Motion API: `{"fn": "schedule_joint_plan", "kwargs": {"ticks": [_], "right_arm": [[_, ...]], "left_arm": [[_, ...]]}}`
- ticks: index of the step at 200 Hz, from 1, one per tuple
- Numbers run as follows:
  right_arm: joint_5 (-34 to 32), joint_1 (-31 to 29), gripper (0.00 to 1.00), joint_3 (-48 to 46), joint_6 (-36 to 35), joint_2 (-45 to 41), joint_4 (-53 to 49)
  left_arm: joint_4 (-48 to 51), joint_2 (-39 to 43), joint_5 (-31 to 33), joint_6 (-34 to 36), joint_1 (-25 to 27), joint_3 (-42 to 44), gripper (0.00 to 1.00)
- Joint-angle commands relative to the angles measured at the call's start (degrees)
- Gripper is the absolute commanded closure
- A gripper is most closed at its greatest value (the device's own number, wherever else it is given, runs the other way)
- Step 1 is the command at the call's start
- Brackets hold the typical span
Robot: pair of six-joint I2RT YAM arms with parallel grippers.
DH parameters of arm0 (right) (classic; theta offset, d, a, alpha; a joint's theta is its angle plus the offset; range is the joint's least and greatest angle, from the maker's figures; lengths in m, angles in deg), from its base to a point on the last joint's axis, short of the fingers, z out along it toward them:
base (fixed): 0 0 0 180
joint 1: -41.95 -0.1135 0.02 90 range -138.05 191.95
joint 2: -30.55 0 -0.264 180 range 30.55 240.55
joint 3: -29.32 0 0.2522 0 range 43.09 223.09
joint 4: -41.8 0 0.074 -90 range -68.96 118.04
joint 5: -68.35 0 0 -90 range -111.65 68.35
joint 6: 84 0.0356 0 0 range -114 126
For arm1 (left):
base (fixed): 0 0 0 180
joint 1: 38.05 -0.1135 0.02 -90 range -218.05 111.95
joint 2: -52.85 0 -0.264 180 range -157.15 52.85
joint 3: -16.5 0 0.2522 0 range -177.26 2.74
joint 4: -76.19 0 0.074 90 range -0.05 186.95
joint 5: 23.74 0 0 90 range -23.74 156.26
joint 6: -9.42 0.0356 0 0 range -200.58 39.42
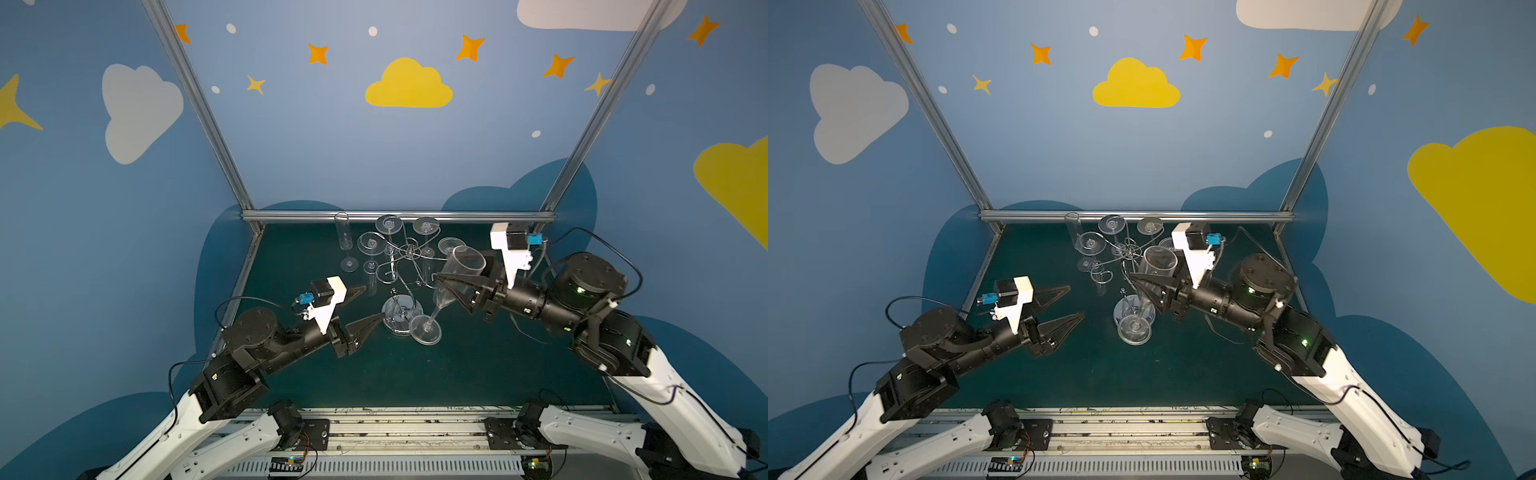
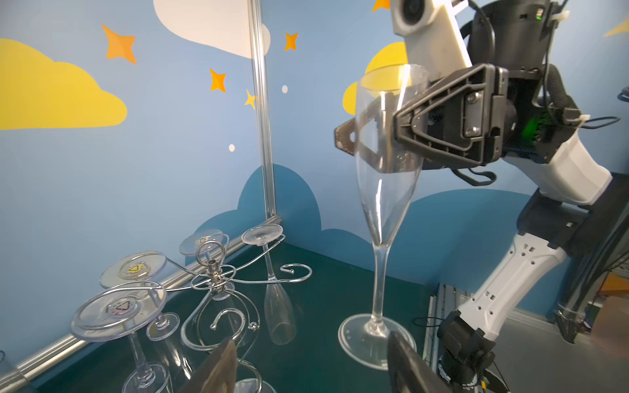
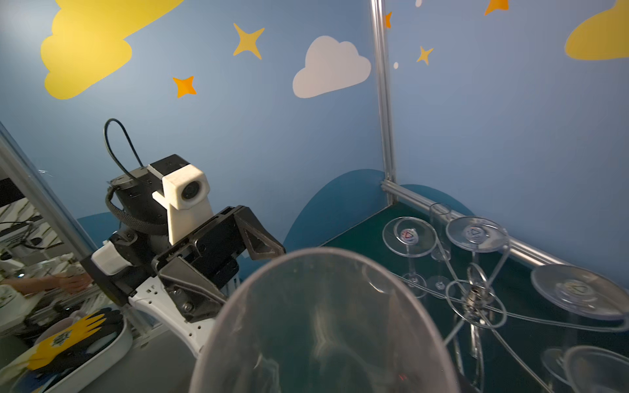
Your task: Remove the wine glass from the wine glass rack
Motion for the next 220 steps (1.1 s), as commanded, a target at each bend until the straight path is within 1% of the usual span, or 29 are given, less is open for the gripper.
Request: {"fn": "schedule_joint_plan", "kwargs": {"ticks": [1, 39, 70, 112, 137, 166, 186, 202, 220], "right_arm": [[-8.5, -0.1, 0.68, -0.2, -4.8, -4.1, -4.6], [-18.9, -0.1, 0.69, -0.2, -10.3, -8.6, -10.6], [-28.1, -0.1, 0.71, -3.0, -14.9, -11.4, -11.9], [-39.4, 0.1, 0.71, -12.1, -21.3, -15.8, -6.3], [-43.4, 0.5, 0.72, -16.9, -24.9, -17.8, -1.1], [-43.6, 2.2, 0.72, -24.6, -27.1, -20.1, 7.9], [-41.5, 5.7, 0.73, -29.0, -26.7, -19.8, 11.7], [-37.3, 10.8, 0.73, -31.7, -24.5, -18.4, 13.5], [-29.2, 18.3, 0.74, -34.2, -21.0, -16.2, 15.7]], "left_arm": [[-2.8, 0.9, 3.2, 0.7, 0.1, 1.4, 0.30], [-2.8, 1.6, 4.4, 1.2, 0.1, 2.0, 0.30], [-2.5, 2.6, 5.7, 1.0, 0.1, 2.4, 0.29], [-0.4, 3.7, 7.1, 0.6, 0.1, 1.5, 0.29], [0.5, 4.8, 8.3, 0.6, 0.1, 1.4, 0.30], [0.7, 5.5, 9.7, 1.1, 0.1, 1.6, 0.29], [1.3, 5.5, 11.0, 1.5, 0.1, 1.6, 0.29], [1.5, 5.4, 11.9, 1.8, 0.1, 1.5, 0.29], [1.7, 5.3, 12.6, 2.0, 0.1, 1.3, 0.29]]}}
